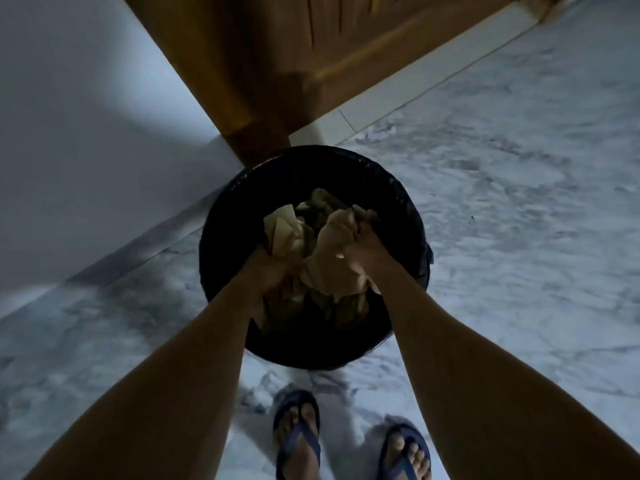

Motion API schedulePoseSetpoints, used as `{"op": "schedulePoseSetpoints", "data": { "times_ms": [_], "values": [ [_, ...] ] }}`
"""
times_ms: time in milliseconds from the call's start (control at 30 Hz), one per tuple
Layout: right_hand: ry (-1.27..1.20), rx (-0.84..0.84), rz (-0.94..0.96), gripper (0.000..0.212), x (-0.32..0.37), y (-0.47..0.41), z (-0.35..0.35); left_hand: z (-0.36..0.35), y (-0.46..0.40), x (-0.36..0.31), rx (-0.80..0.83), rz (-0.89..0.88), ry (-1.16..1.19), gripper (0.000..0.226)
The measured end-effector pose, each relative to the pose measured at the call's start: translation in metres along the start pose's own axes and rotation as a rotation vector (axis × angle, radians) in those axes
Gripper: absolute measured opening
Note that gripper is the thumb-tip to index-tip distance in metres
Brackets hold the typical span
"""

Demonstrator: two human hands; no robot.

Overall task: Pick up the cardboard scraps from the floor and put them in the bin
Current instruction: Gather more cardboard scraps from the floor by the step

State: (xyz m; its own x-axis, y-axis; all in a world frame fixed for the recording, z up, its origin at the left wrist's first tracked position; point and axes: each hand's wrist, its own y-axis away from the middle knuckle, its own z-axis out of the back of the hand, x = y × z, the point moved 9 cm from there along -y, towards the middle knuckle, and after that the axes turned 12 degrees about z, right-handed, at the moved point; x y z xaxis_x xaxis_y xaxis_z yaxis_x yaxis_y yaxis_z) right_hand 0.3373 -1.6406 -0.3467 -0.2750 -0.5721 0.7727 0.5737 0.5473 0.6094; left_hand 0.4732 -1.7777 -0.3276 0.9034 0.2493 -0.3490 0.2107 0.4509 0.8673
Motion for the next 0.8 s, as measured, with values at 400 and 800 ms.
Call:
{"op": "schedulePoseSetpoints", "data": {
  "times_ms": [400, 800],
  "values": [
    [0.056, -0.095, -0.027, 0.101, -0.022, 0.0, 0.008, -0.001, -0.035, 0.02, -0.189, 0.08, 0.015, 0.115],
    [0.242, -0.211, 0.077, 0.071, 0.06, 0.196, 0.067, -0.011, 0.16, -0.035, -0.101, -0.133, -0.387, 0.09]
  ]
}}
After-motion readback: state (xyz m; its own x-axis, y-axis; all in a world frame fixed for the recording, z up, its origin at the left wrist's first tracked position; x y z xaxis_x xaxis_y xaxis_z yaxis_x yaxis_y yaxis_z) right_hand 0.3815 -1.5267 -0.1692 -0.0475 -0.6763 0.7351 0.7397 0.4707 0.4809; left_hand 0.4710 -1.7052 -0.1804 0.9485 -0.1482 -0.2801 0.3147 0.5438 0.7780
